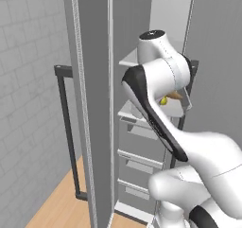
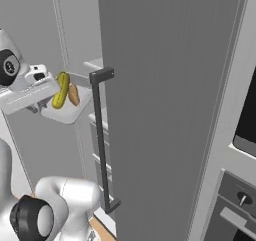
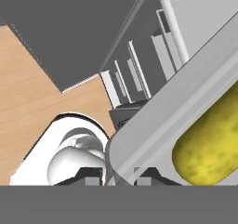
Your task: Take the meat container that has the fish and place it on the second highest rack of the freezer. Then take the vegetable container that has the sweet potato and cucumber and place it on the highest rack of the freezer.
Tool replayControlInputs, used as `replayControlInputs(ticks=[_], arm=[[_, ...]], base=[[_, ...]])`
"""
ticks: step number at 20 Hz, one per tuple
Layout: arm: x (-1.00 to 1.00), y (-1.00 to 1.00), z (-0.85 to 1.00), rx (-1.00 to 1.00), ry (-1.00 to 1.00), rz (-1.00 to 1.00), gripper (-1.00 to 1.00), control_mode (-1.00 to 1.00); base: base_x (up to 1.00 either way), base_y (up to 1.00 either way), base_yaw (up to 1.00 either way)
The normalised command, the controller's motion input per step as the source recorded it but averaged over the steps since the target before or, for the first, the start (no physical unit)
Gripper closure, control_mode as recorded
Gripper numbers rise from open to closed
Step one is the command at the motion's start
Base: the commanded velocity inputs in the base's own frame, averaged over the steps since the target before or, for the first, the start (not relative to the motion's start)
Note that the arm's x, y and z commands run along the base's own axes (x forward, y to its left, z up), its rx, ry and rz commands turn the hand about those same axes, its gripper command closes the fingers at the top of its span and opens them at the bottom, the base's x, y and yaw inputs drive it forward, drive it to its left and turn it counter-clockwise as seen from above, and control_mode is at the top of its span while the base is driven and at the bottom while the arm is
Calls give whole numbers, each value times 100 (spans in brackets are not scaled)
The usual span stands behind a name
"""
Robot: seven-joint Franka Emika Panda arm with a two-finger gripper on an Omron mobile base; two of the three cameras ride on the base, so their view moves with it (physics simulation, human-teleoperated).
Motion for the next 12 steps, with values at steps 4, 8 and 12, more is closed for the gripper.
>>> replayControlInputs(ticks=[4, 8, 12], arm=[[100, 28, 22, 12, -11, -11, 100, -100], [92, 31, 29, 10, -14, -3, 100, -100], [99, -4, 61, 9, -11, 0, 100, -100]], base=[[0, 0, 0], [0, 0, 0], [0, 0, 0]])
